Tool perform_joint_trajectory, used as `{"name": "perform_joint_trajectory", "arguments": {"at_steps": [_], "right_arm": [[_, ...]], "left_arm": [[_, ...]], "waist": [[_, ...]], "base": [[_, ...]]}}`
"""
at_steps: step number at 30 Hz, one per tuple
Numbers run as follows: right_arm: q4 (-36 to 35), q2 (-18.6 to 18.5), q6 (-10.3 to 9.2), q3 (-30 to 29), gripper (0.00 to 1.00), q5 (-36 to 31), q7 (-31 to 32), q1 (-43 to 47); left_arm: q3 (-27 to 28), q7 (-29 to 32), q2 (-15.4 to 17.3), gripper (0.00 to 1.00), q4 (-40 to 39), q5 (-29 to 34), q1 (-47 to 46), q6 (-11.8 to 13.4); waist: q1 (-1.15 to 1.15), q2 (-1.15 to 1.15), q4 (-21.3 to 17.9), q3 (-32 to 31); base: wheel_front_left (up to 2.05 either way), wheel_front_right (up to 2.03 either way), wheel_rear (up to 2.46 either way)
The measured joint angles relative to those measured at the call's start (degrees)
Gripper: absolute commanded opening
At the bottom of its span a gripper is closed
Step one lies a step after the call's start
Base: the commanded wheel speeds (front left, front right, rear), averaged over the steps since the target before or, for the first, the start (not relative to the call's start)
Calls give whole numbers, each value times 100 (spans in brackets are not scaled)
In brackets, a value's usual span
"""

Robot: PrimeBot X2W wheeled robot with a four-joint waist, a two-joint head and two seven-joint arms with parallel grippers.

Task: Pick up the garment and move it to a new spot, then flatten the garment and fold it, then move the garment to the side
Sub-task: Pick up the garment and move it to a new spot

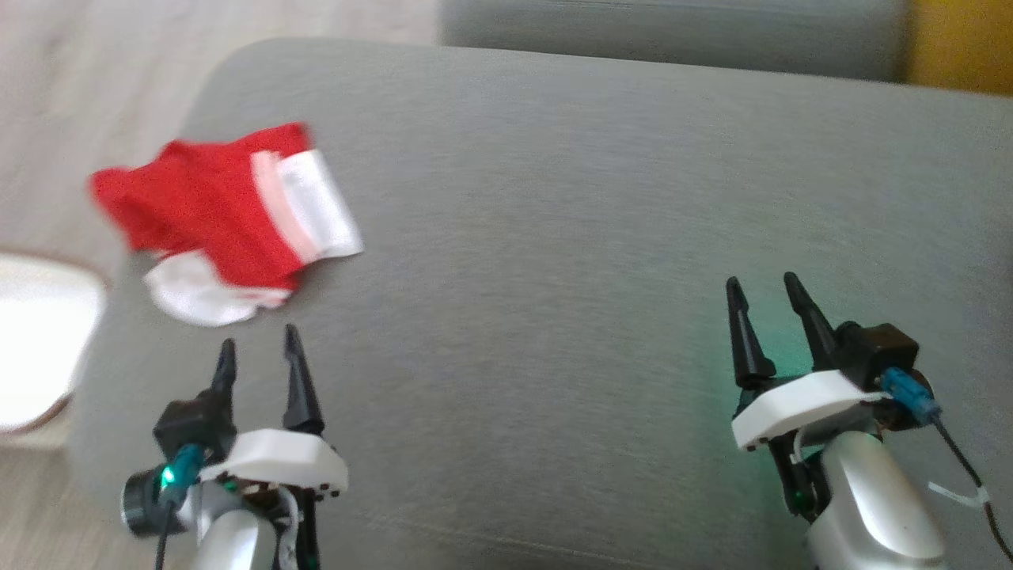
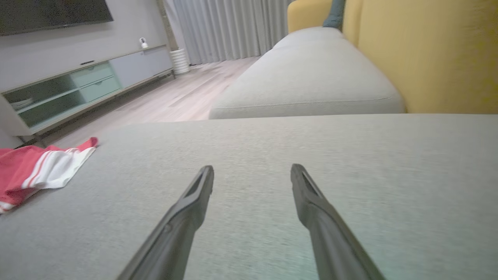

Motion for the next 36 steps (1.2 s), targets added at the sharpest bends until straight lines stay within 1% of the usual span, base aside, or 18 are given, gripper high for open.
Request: {"name": "perform_joint_trajectory", "arguments": {"at_steps": [5, 6, 7, 10, 13, 15, 16, 19, 21, 24, 27, 29, 36], "right_arm": [[3, 1, 0, 292, 100, 118, 0, -1], [3, 2, 0, 441, 100, 193, 0, -1], [3, 1, 0, 519, 100, 235, 0, -2], [1, 5, 0, 709, 100, 343, 0, -2], [3, 7, 0, 815, 100, 385, 0, -2], [3, 7, 0, 861, 100, 383, 0, -3], [2, 7, 0, 877, 100, 383, 0, -5], [4, 5, 0, 910, 100, 344, 0, -15], [5, 5, 0, 916, 100, 304, 0, -19], [-5, 5, 0, 912, 100, 156, 0, -74], [-119, -13, 0, 887, 100, 71, 0, -235], [-234, -57, 0, 906, 100, 71, 0, -356], [-756, -392, 0, 1118, 100, 129, 0, -728]], "left_arm": [[281, 0, 5, 100, -1, -5, 197, 60], [460, 1, 2, 100, 16, -4, 319, 65], [541, 1, 7, 100, 11, -4, 378, 78], [627, 1, 7, 100, -130, -43, 595, 191], [679, 1, 8, 100, -183, -108, 747, 192], [678, 1, 8, 100, -202, -142, 773, 196], [678, 1, 8, 100, -209, -147, 773, 201], [728, 1, 8, 100, -133, -277, 748, 51], [736, 1, 5, 100, -119, -328, 722, 15], [803, 1, 1, 100, 18, -357, 499, -140], [928, 1, -7, 100, 202, -356, 69, -328], [1050, 1, -18, 100, 391, -301, -318, -499], [1432, 0, -23, 100, 1057, 20, -1649, -966]], "waist": [[0, 0, 726, -5], [0, 0, 1008, -7], [0, 0, 1140, -10], [0, 0, 1488, -32], [0, 0, 1749, -43], [0, 0, 1856, -27], [0, 0, 1879, 0], [0, 0, 1854, 112], [0, 0, 1825, 155], [0, 0, 1713, 314], [0, 0, 1582, 525], [0, 0, 1478, 687], [0, 0, 1018, 1216]], "base": [[0, 0, 0], [0, 0, 0], [0, 0, 0], [0, 0, 0], [0, 0, 0], [0, 0, 0], [0, 0, 0], [0, 0, 0], [0, 0, 0], [0, 0, 0], [0, 0, 0], [0, 0, 0], [0, 0, 0]]}}
